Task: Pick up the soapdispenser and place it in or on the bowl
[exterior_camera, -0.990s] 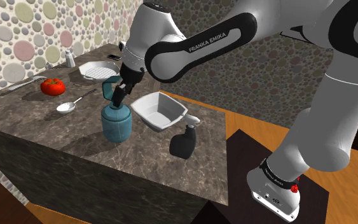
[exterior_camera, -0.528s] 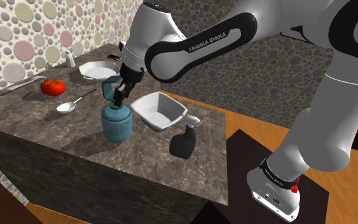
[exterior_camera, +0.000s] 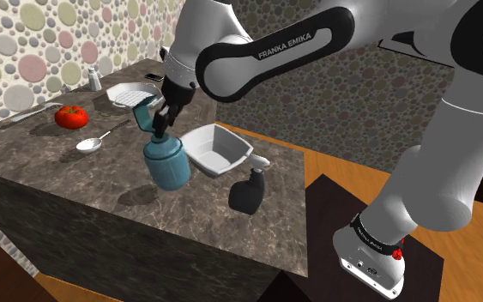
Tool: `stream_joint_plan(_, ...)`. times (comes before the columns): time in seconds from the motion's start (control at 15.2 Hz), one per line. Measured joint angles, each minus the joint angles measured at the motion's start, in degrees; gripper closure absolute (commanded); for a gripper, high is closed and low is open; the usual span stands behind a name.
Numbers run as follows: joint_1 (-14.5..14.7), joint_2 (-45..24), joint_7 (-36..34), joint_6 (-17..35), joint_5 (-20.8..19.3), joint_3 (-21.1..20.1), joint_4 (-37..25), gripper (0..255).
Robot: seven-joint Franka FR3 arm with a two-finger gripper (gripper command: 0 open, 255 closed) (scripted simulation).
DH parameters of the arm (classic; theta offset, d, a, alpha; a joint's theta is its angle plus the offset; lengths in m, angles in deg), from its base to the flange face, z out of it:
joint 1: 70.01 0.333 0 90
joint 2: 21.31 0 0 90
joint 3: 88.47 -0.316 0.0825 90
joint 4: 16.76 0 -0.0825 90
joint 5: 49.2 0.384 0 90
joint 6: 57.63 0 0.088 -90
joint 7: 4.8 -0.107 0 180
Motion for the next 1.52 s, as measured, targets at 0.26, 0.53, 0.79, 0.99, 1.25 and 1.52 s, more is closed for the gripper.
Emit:
stream_joint_plan(0.26, -0.1, 1.2, 0.3, -2.8, 0.6, -0.2, -1.7, 255)
stream_joint_plan(0.53, -0.3, 2.4, 0.9, -5.4, 1.2, -0.3, -3.1, 255)
stream_joint_plan(0.79, -0.3, 3.6, 1.1, -8.3, 1.7, -0.5, -4.9, 255)
stream_joint_plan(0.99, -0.4, 4.0, 1.2, -10.6, 2.0, -0.5, -6.7, 255)
stream_joint_plan(1.25, -0.4, 4.8, 1.5, -13.2, 2.3, -0.6, -8.7, 255)
stream_joint_plan(1.52, -0.5, 5.3, 1.8, -16.4, 2.6, -0.6, -11.3, 255)
